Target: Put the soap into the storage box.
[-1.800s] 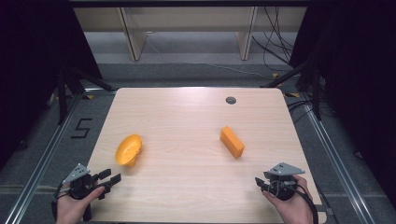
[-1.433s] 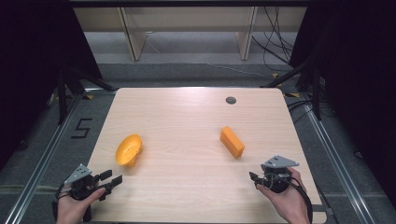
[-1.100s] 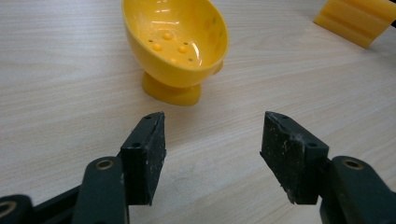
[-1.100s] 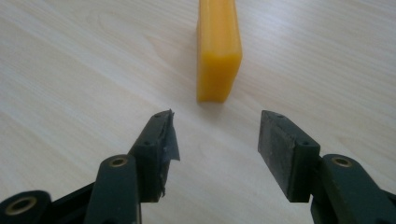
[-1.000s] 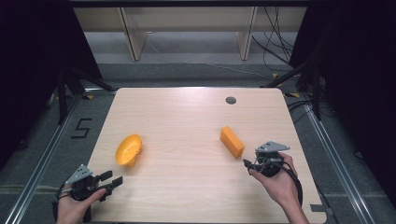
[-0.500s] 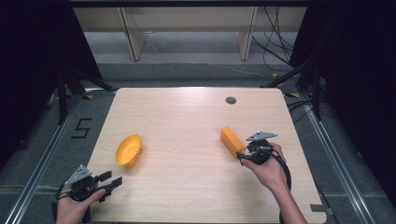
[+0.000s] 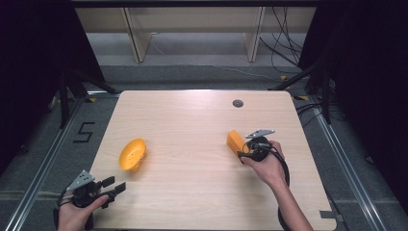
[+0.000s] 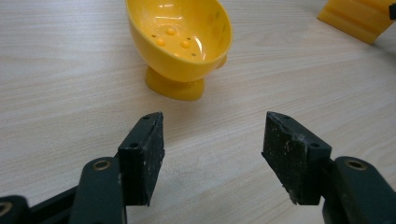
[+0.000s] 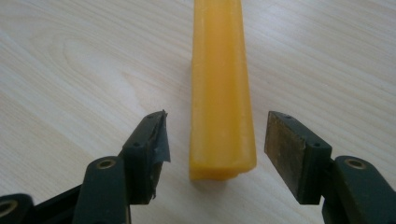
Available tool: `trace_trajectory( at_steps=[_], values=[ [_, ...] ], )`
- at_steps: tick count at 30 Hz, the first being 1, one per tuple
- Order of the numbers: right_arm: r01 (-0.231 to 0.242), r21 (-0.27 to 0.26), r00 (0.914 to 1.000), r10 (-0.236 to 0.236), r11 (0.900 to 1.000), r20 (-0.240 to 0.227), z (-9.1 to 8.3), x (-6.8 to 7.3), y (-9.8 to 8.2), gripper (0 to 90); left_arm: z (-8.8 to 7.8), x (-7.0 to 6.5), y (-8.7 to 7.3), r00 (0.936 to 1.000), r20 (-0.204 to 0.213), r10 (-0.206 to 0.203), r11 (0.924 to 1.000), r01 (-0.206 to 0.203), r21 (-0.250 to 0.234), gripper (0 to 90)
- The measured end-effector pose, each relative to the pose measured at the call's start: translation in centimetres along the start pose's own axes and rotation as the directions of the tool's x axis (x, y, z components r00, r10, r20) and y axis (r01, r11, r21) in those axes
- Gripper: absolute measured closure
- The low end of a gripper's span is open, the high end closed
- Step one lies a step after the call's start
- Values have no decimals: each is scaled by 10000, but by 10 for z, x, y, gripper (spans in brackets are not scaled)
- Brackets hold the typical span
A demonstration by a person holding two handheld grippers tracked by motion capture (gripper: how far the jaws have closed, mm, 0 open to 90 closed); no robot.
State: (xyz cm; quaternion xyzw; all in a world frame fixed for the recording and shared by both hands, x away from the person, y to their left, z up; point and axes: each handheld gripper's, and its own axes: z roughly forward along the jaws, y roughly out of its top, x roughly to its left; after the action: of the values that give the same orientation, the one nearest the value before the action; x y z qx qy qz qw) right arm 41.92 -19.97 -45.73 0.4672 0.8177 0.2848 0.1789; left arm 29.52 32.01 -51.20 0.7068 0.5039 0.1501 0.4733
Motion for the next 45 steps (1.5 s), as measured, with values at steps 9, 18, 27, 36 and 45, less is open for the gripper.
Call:
trace_trajectory(
  at_steps=[9, 18, 27, 36, 45],
  values=[
    [46, 242, 10000, -44, 9997, -83, 13, -1, 2, 422, 1, 0, 0, 10000, 44, -23, 10000, 23, 9, 378],
    [82, 301, 10000, -82, 9995, -26, 21, -1, 3, 459, 0, 0, 0, 10000, 7, -28, 10000, 28, 19, 377],
    [94, 411, 9999, -92, 9991, -56, 23, -1, 4, 517, 1, 0, -1, 10000, 23, -1, 10000, 1, 32, 376],
    [207, 426, 9998, -206, 9989, -19, 27, -1, 6, 600, 0, 0, -1, 10000, 8, -7, 10000, 7, 37, 376],
    [117, 347, 9999, -113, 9993, -109, 26, 0, 5, 613, 0, 0, -1, 10000, -22, -5, 9999, 5, 108, 376]
  ],
)
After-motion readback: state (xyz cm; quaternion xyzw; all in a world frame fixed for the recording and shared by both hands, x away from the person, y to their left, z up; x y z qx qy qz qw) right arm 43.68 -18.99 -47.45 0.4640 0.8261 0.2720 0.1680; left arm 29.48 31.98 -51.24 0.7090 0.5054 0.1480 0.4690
